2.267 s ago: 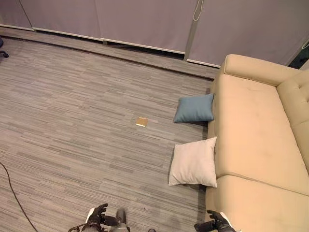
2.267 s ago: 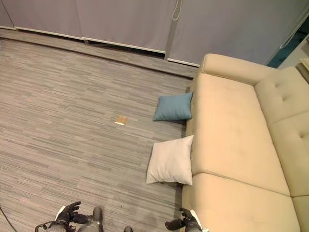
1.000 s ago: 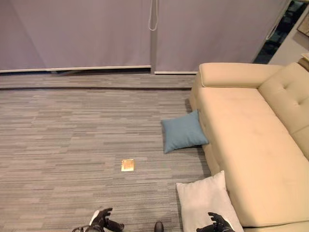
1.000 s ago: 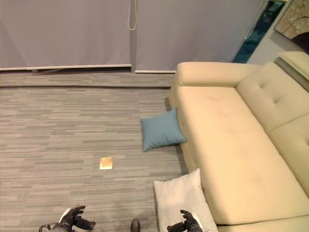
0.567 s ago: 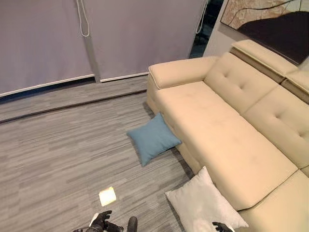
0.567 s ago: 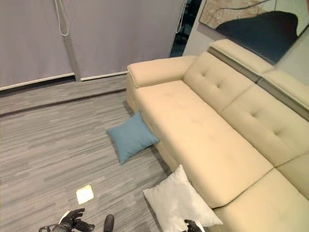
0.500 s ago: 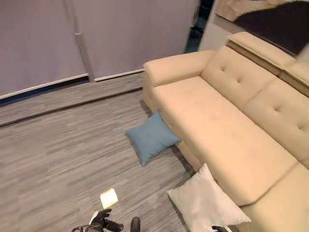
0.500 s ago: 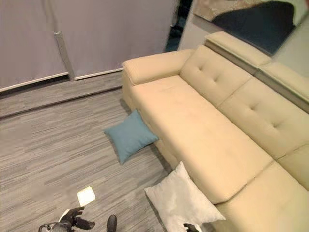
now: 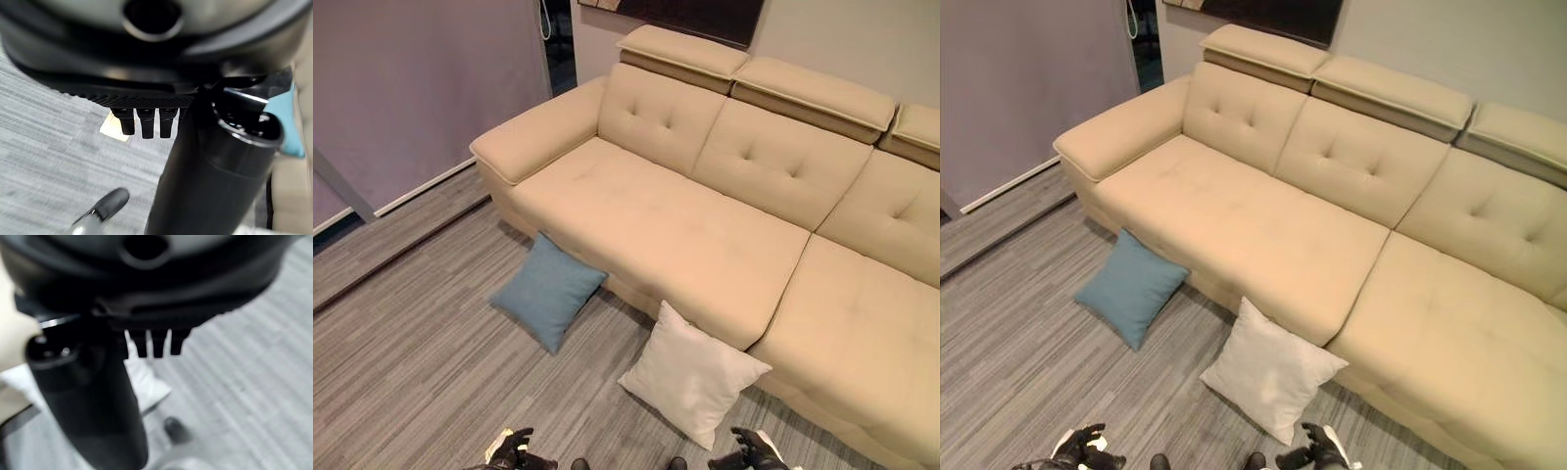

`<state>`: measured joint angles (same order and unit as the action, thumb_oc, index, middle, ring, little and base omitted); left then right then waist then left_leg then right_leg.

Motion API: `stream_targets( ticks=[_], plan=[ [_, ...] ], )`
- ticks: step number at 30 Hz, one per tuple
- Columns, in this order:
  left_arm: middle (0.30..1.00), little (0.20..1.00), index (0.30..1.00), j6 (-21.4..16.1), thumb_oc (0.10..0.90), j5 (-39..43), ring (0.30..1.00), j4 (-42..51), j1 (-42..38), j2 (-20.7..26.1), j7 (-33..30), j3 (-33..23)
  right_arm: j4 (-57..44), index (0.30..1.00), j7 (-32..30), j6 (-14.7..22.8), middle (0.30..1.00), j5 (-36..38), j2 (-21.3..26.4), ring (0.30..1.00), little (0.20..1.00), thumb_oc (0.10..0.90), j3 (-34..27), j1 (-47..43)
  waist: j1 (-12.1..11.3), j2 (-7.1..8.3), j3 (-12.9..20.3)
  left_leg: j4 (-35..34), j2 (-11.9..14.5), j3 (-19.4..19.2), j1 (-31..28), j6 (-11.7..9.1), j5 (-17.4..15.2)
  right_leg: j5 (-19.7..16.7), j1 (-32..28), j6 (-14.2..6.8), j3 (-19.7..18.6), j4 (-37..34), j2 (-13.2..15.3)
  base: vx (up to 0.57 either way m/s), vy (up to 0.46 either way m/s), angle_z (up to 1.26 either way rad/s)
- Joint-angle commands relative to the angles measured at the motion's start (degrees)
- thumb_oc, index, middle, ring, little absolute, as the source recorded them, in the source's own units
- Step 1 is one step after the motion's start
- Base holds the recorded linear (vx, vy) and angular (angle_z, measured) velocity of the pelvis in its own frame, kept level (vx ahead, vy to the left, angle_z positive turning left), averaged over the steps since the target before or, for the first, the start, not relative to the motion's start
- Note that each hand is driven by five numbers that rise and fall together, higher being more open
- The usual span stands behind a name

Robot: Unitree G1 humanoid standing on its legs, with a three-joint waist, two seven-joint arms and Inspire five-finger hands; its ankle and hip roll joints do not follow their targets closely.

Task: Pick up all the scattered cushions and arrange them neatly on the sofa.

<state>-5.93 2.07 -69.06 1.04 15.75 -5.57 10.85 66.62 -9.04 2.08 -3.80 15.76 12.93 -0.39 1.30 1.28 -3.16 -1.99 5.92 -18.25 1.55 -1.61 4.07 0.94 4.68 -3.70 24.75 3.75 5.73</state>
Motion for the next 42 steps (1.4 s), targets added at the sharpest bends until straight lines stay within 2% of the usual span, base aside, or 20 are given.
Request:
stream_targets(
  ticks=[1, 3, 4, 6, 7, 8, 11, 15, 22, 26, 30, 32, 34, 36, 42],
  plan=[
    [0.900, 0.900, 0.900, -1.6, 0.800, -1.3, 0.900, -0.6, -2.8, 0.9, 0.0, -0.4, -0.1, 0.900, -2.0, 1.0, 0.900, -0.5, 2.3, 0.900, 0.900, 0.800, -0.1, -2.8, 1.3, 3.39, -0.9, 6.9, -3.1, 1.7, 0.8, -1.1, -8.5, -1.1, -1.9, -2.4, -6.1, -4.4, 0.0, 0.02, -0.098, -0.20],
    [0.900, 0.900, 0.900, -1.5, 0.800, -1.0, 0.900, -0.5, -2.9, 0.5, 0.0, -0.3, 0.4, 0.900, -2.3, 1.0, 0.900, -0.2, 2.7, 0.900, 0.900, 0.800, 0.1, -2.8, 1.2, 3.79, -1.4, 11.9, -1.8, 2.2, 1.9, -1.4, -9.6, -0.6, -2.7, -1.6, -7.7, -4.6, -0.6, 0.03, -0.060, -0.44],
    [0.900, 0.900, 0.900, -1.6, 0.800, 0.1, 0.900, 0.0, -3.1, 0.0, 0.0, 0.2, 0.7, 0.900, -2.2, 1.0, 0.900, 0.1, 3.1, 0.900, 0.900, 0.800, 0.3, -2.7, 0.1, 3.96, -2.2, 16.1, -2.3, 7.4, 4.1, -1.7, -8.5, -0.2, -3.1, -0.6, -10.1, -4.4, -1.6, 0.05, -0.012, -0.72],
    [0.900, 0.900, 0.900, -1.5, 0.800, 0.8, 0.900, -0.1, -3.5, -0.5, 0.0, 1.2, 1.3, 0.900, -2.3, 1.1, 0.900, 0.3, 3.3, 0.900, 0.900, 0.800, 0.3, -2.5, -0.7, 4.88, -2.4, 14.6, -4.0, 13.3, 6.4, -1.8, -9.1, 0.1, -3.8, -0.6, -12.5, -4.3, -1.7, 0.12, 0.010, -0.93],
    [0.900, 0.900, 0.900, -1.5, 0.800, 0.9, 0.900, -0.3, -3.5, -0.6, -0.1, 1.4, 1.4, 0.900, -2.3, 1.1, 0.900, 0.2, 3.4, 0.900, 0.900, 0.800, 0.4, -2.4, -0.9, 5.04, -2.4, 13.6, -4.3, 14.9, 6.9, -2.1, -8.6, 0.2, -4.0, -0.6, -13.2, -4.2, -1.8, 0.19, 0.044, -0.86],
    [0.900, 0.900, 0.900, -1.6, 0.800, 1.4, 0.900, -0.4, -3.7, -0.7, -0.2, 1.7, 1.8, 0.900, -2.4, 1.0, 0.900, 0.0, 3.5, 0.900, 0.900, 0.800, 0.6, -2.6, -1.7, 5.02, -2.6, 11.4, -5.1, 19.5, 8.1, -2.6, -6.9, 0.4, -4.5, -0.6, -14.9, -4.0, -2.5, 0.16, 0.053, -0.56],
    [0.900, 0.900, 0.900, -1.4, 0.800, 1.9, 0.900, -0.6, -4.0, -0.9, 0.0, 1.6, 2.1, 0.900, -2.5, 1.0, 0.900, -0.4, 3.9, 0.900, 0.900, 0.800, 0.7, -2.8, -2.3, 4.16, -2.5, 8.0, -5.4, 23.5, 8.1, -2.9, -5.2, 1.5, -5.4, -0.8, -17.5, -3.7, -3.4, 0.14, 0.104, -0.54],
    [0.900, 0.900, 0.900, -1.2, 0.800, 1.5, 0.900, -1.3, -3.5, -0.7, 0.3, 1.0, 1.9, 0.900, -2.2, 1.0, 0.900, -0.8, 3.3, 0.900, 0.900, 0.800, 0.9, -2.8, -2.4, 4.01, -1.8, 7.1, -5.2, 22.9, 6.3, -2.5, -5.5, 1.8, -5.7, -1.2, -18.9, -3.2, -3.0, 0.14, 0.147, -0.67],
    [0.900, 0.900, 0.900, -1.4, 0.800, 1.6, 0.900, -1.2, -3.7, 1.5, -0.6, -0.8, -0.1, 0.900, -2.0, 1.0, 0.900, -0.8, 1.8, 0.900, 0.900, 0.800, 1.7, -4.3, -3.5, 4.58, -1.5, 6.0, -6.2, 17.4, 3.9, 0.6, -7.4, -0.3, -2.1, -4.3, -22.3, -0.4, 0.1, 0.05, 0.213, -0.46],
    [0.900, 0.900, 0.900, -1.7, 0.800, 2.5, 0.900, -0.7, -4.0, 2.6, -0.9, -1.7, -1.8, 0.900, -2.3, 1.4, 0.900, -0.4, 1.6, 0.900, 0.900, 0.800, 2.1, -5.7, -4.4, 4.59, -2.5, 4.6, -6.2, 16.2, 3.9, 1.4, -7.1, -1.7, 1.3, -5.9, -20.3, 2.1, 1.4, -0.04, 0.054, -0.42],
    [0.900, 0.900, 0.900, -2.0, 0.800, 3.0, 0.900, -0.2, -5.1, 3.5, -1.3, -1.4, -3.7, 0.900, -2.4, 1.7, 0.900, 0.5, 1.8, 0.900, 0.900, 0.800, 2.2, -6.8, -4.4, 4.74, -4.1, 4.8, -6.2, 15.4, 4.5, 1.5, -7.4, -3.0, 3.9, -5.5, -17.4, 1.4, 2.6, -0.05, -0.019, -0.36],
    [0.900, 0.900, 0.900, -2.5, 0.800, 3.8, 0.900, 0.7, -6.6, 3.4, -1.7, -0.8, -4.7, 0.900, -3.0, 2.1, 0.900, 1.4, 2.7, 0.900, 0.900, 0.800, 1.6, -7.2, -3.8, 4.76, -4.9, 6.5, -6.8, 15.8, 7.3, 1.3, -7.7, -3.3, 4.6, -4.9, -17.1, -0.1, 3.2, -0.11, -0.069, 0.09],
    [0.900, 0.900, 0.900, -3.5, 0.800, 7.1, 0.900, 3.2, -9.3, 2.8, -2.6, 0.0, -4.7, 0.900, -4.2, 2.3, 0.900, 3.4, 3.5, 0.900, 0.900, 0.800, 1.1, -8.8, -3.2, 4.27, -6.4, 7.4, -6.6, 16.0, 11.9, 0.8, -7.3, -4.1, 8.2, -4.2, -16.3, 0.0, 3.6, -0.18, -0.134, 0.30],
    [0.900, 0.900, 0.900, -3.9, 0.800, 8.3, 0.900, 4.1, -10.4, 2.7, -2.9, 0.3, -4.8, 0.900, -4.8, 2.6, 0.900, 4.6, 3.7, 0.900, 0.900, 0.800, 0.5, -9.4, -3.0, 4.02, -7.1, 7.9, -6.5, 16.3, 13.5, 0.5, -7.0, -4.2, 9.7, -4.0, -16.1, 0.3, 3.8, -0.12, -0.081, 0.17],
    [0.900, 0.900, 0.900, -6.6, 0.800, 16.4, 0.900, 12.3, -16.9, 4.2, -6.2, 1.7, -9.6, 0.900, -7.5, 4.8, 0.900, 13.8, 5.0, 0.900, 0.900, 0.800, -2.8, -14.2, -1.7, 2.55, -10.7, 14.2, -6.1, 17.4, 27.1, -0.3, -6.1, -3.8, 23.5, -2.6, -15.4, 6.3, 4.3, -0.17, -0.081, 0.09]
  ],
)
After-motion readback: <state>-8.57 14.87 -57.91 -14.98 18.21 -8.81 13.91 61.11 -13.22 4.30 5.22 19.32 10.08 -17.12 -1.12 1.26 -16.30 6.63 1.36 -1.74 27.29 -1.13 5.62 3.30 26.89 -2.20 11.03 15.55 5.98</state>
